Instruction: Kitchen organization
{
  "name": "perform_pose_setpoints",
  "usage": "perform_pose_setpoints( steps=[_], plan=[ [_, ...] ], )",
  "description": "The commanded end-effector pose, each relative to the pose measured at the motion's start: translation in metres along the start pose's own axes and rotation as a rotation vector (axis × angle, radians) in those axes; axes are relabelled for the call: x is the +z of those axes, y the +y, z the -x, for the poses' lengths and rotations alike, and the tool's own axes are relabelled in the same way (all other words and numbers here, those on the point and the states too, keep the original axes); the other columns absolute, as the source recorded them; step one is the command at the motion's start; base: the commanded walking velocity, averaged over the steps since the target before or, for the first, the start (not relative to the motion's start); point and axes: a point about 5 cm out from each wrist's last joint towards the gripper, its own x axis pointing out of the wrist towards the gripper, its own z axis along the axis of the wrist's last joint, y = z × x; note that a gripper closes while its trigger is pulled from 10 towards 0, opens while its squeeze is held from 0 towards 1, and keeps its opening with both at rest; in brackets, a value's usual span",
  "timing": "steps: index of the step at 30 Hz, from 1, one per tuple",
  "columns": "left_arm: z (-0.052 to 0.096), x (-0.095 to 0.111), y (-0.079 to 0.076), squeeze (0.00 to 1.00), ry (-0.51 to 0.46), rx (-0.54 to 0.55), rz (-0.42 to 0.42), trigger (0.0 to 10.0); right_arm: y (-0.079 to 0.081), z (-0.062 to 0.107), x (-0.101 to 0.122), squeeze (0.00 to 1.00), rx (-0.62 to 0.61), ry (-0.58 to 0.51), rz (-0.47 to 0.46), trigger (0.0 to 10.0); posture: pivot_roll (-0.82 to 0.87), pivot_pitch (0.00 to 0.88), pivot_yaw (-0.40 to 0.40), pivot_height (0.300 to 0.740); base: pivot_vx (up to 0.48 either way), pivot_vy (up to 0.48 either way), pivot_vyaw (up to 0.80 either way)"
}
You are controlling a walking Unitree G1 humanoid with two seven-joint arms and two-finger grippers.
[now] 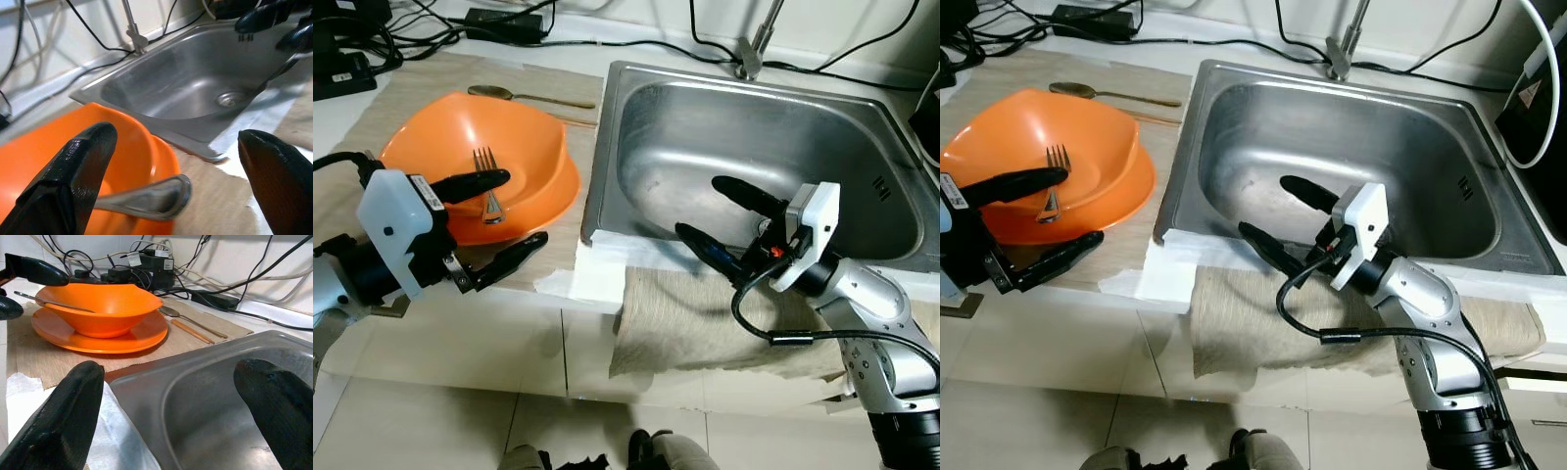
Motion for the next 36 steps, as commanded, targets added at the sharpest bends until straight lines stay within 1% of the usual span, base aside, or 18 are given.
perform_pose_setpoints(
  steps=[1,3,8,9,11,12,13,14,15,16,17,18,26,30,36],
  plan=[
    [-0.002,0.001,-0.002,0.00,0.010,-0.011,-0.044,10.0,-0.001,0.001,0.000,0.00,0.011,0.007,0.020,10.0,-0.10,0.167,-0.118,0.740,0.000,0.000,0.00],
    [-0.001,0.000,0.001,0.00,0.025,-0.002,-0.070,10.0,-0.001,0.001,0.000,0.00,0.007,0.008,0.020,10.0,-0.10,0.171,-0.117,0.740,0.000,0.000,0.00],
    [0.001,-0.003,0.003,0.00,0.045,-0.006,-0.090,10.0,0.001,0.003,-0.001,0.00,0.008,0.014,0.019,10.0,-0.10,0.170,-0.116,0.740,0.000,0.000,0.00],
    [0.001,-0.004,0.002,0.00,0.049,-0.007,-0.091,9.6,0.001,0.003,-0.001,0.00,0.005,0.014,0.020,10.0,-0.11,0.173,-0.113,0.740,0.000,0.000,0.00],
    [0.001,-0.005,0.002,0.00,0.050,-0.008,-0.093,9.6,0.000,0.003,-0.001,0.00,0.003,0.013,0.020,10.0,-0.11,0.174,-0.113,0.740,0.000,0.000,0.00],
    [0.001,-0.006,0.002,0.00,0.049,-0.005,-0.094,5.8,0.000,0.003,-0.001,0.00,0.001,0.013,0.019,10.0,-0.11,0.172,-0.114,0.740,0.000,0.000,0.00],
    [0.000,-0.007,0.002,0.00,0.048,-0.005,-0.098,4.3,0.001,0.004,-0.001,0.00,0.001,0.014,0.019,10.0,-0.11,0.174,-0.113,0.740,0.000,0.000,0.00],
    [-0.001,-0.007,0.002,0.00,0.047,-0.005,-0.102,3.9,0.001,0.004,-0.002,0.00,0.002,0.015,0.019,10.0,-0.11,0.174,-0.113,0.740,0.000,0.000,0.00],
    [-0.001,-0.007,0.003,0.00,0.044,0.000,-0.107,2.8,0.001,0.004,-0.002,0.00,0.002,0.015,0.019,10.0,-0.11,0.174,-0.113,0.740,0.000,0.000,0.00],
    [-0.001,-0.007,0.003,0.00,0.041,0.001,-0.103,2.3,0.001,0.004,-0.002,0.00,0.001,0.016,0.019,10.0,-0.11,0.174,-0.113,0.740,0.000,0.000,0.00],
    [-0.001,-0.007,0.004,0.00,0.038,0.002,-0.100,2.3,0.001,0.004,-0.002,0.00,0.001,0.016,0.019,10.0,-0.11,0.174,-0.113,0.740,0.000,0.000,0.00],
    [-0.001,-0.007,0.004,0.00,0.037,0.005,-0.100,0.0,0.001,0.005,-0.002,0.00,-0.001,0.016,0.019,10.0,-0.11,0.174,-0.113,0.740,0.000,0.000,0.00],
    [0.001,-0.011,0.005,0.00,0.051,0.002,-0.103,0.0,0.001,0.005,-0.003,0.00,-0.005,0.015,0.015,10.0,-0.11,0.174,-0.108,0.740,0.000,0.000,0.00],
    [0.004,-0.014,0.010,0.00,0.059,0.023,-0.107,0.0,0.001,0.004,-0.003,0.00,-0.004,0.014,0.014,10.0,-0.11,0.177,-0.108,0.740,0.000,0.000,0.00],
    [0.006,-0.018,0.011,0.00,0.069,0.028,-0.101,0.0,0.001,0.004,-0.003,0.00,0.001,0.013,0.012,10.0,-0.10,0.176,-0.109,0.740,0.000,0.000,0.00]
  ],
)
